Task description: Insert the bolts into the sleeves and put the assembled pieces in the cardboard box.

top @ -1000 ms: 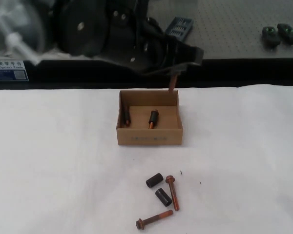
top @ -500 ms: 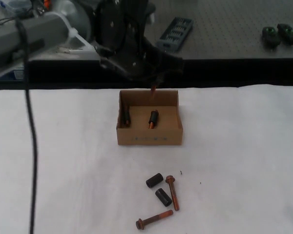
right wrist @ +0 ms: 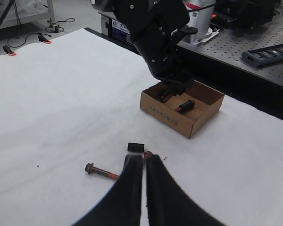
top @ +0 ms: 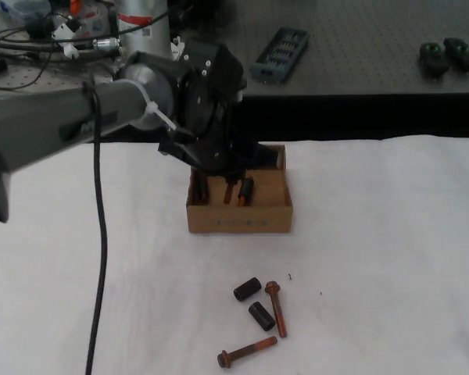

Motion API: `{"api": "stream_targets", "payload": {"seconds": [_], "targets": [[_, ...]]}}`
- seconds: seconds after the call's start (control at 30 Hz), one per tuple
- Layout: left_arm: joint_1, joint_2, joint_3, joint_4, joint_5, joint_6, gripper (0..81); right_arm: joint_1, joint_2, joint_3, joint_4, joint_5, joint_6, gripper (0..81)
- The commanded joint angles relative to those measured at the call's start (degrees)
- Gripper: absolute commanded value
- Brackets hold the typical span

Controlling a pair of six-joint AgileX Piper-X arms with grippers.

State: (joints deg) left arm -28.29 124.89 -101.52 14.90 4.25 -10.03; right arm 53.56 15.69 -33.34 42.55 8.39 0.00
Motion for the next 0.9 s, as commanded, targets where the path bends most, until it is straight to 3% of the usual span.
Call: {"api": "stream_targets", "payload": {"seconds": [0.0, 0.43, 0.6, 0.67, 0.8, 0.87], "targets": [[0.29, 1.39, -0.68, -3.22, -2.61, -0.29, 0.6, -0.06, -0.42, -0.18, 0.05, -0.14, 0.43, 3.7], [0.45, 5.49, -1.81, -4.31, -2.58, -0.28, 0.6, -0.11, -0.42, -0.18, 0.5, -0.36, 1.69, 3.7], [0.8, 5.49, -1.81, -4.31, -5.62, -0.28, 0.1, -0.11, -0.42, -0.18, 0.87, -0.36, 1.93, 3.7], [0.9, 5.49, -1.81, -4.31, -5.62, -0.28, 4.6, -0.11, -0.42, -0.18, 0.87, -0.36, 1.93, 3.7], [0.9, 5.49, -1.81, -4.31, -5.66, -0.55, 26.9, -0.11, -0.42, -0.18, 0.87, -0.36, 1.93, 3.7], [0.9, 5.49, -1.81, -4.31, -5.66, -1.42, 31.0, -0.11, -0.42, -0.18, 0.87, -0.36, 1.93, 3.7]]}}
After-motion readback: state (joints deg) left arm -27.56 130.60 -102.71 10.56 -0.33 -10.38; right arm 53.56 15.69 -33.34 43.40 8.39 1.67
